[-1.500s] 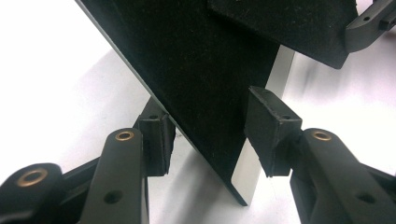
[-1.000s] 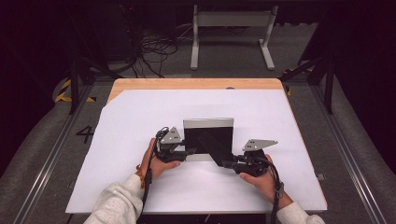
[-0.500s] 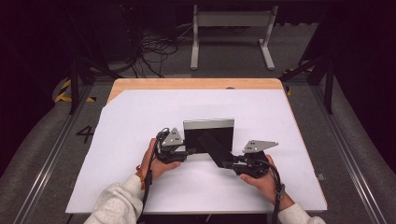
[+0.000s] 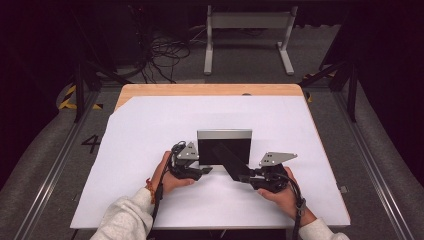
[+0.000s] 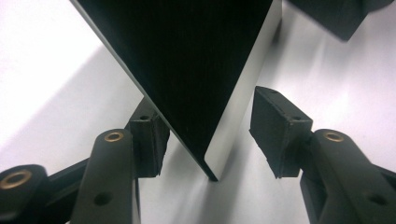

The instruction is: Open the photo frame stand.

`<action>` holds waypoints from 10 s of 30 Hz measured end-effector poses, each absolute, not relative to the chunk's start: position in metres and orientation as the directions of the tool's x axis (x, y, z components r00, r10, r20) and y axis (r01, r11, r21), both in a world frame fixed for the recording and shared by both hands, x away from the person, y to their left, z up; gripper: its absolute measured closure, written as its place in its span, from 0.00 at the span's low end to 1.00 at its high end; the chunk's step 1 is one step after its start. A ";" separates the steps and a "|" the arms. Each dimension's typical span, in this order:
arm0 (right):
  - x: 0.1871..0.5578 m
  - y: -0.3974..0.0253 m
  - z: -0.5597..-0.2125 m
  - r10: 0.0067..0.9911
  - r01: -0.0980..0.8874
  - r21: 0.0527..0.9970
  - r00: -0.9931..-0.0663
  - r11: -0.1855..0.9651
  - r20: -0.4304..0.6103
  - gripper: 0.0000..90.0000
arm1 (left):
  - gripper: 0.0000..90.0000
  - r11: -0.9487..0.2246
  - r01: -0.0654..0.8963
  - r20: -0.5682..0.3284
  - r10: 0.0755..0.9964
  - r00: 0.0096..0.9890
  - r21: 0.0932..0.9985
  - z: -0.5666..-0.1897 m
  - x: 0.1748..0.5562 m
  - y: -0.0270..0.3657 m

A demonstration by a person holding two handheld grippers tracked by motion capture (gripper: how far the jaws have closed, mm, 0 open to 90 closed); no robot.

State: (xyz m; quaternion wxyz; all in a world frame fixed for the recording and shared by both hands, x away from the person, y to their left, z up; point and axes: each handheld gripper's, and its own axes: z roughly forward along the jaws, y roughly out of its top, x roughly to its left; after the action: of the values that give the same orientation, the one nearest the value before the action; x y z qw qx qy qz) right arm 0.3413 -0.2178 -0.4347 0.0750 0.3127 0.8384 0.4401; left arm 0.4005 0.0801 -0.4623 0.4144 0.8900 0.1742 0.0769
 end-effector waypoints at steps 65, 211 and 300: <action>0.338 -0.221 -0.438 0.613 0.449 0.775 -0.783 0.445 0.102 0.87 | 0.65 -0.549 0.189 0.085 0.435 0.896 0.814 -0.453 0.402 0.079; 0.339 -0.228 -0.404 0.746 0.309 0.879 -0.662 0.364 -0.076 0.88 | 0.86 -0.480 0.083 0.128 0.390 0.912 0.874 -0.409 0.373 0.105; 0.356 -0.207 -0.406 0.758 0.301 0.884 -0.647 0.357 -0.086 1.00 | 0.92 -0.529 0.024 0.169 0.313 0.935 0.848 -0.406 0.351 0.093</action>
State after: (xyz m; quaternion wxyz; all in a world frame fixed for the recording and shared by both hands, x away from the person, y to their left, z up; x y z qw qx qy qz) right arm 0.3556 -0.2071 -0.4056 0.2505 0.3372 0.7847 0.4559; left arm 0.3508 0.0929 -0.4060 0.4751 0.8612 0.0979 0.1520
